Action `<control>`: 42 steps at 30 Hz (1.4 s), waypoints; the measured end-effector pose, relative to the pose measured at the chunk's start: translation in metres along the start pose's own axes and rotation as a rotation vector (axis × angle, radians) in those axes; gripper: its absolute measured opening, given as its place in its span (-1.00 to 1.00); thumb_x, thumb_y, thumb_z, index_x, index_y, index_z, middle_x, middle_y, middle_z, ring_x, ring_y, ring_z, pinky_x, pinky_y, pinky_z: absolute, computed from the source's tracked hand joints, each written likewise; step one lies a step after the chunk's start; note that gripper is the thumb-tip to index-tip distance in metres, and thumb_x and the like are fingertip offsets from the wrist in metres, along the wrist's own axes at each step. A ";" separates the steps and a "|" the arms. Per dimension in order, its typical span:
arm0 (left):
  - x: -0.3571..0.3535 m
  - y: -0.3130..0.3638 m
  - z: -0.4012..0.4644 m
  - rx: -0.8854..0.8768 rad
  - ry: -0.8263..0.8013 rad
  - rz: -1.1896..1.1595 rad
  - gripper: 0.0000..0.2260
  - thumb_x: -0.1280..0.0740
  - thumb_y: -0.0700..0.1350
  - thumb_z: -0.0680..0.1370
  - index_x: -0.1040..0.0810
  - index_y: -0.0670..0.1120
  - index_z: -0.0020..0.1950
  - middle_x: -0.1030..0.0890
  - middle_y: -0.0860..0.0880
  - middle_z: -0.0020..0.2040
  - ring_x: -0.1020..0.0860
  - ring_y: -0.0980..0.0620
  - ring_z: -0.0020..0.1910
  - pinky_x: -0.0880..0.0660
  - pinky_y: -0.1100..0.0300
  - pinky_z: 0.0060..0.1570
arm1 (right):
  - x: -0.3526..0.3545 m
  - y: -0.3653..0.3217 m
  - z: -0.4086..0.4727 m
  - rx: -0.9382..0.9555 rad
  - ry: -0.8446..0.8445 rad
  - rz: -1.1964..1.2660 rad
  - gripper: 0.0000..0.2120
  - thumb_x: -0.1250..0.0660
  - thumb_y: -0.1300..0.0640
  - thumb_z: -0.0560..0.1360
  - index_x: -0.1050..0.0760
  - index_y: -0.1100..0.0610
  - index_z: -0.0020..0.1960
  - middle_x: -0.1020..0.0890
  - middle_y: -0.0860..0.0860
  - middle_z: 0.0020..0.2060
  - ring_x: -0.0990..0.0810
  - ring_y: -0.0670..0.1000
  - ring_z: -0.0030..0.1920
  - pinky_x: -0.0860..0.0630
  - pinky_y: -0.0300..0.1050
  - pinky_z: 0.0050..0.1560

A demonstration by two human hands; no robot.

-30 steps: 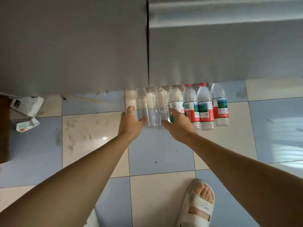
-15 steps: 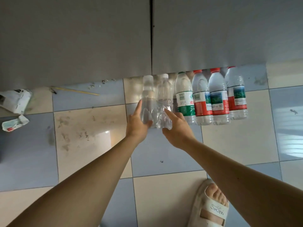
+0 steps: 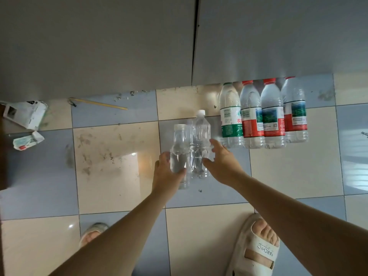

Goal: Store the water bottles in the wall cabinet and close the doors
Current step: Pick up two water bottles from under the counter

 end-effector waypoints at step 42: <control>0.105 0.085 0.023 -0.351 0.253 -0.115 -0.41 -0.68 -0.09 0.28 -0.40 0.02 0.14 -0.56 -0.01 0.07 -0.54 -0.07 0.05 -0.54 0.01 -0.03 | 0.040 -0.086 0.001 0.246 0.451 0.293 -0.24 -0.63 0.12 0.33 -0.30 0.05 0.40 -0.48 -0.01 0.24 -0.52 -0.01 0.14 -0.55 -0.14 0.11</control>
Point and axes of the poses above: each hand's wrist, its own z-axis towards the middle knuckle, its own x-axis out of the back of the hand, y = z × x, the point moved 9 cm from there along z, towards the middle knuckle
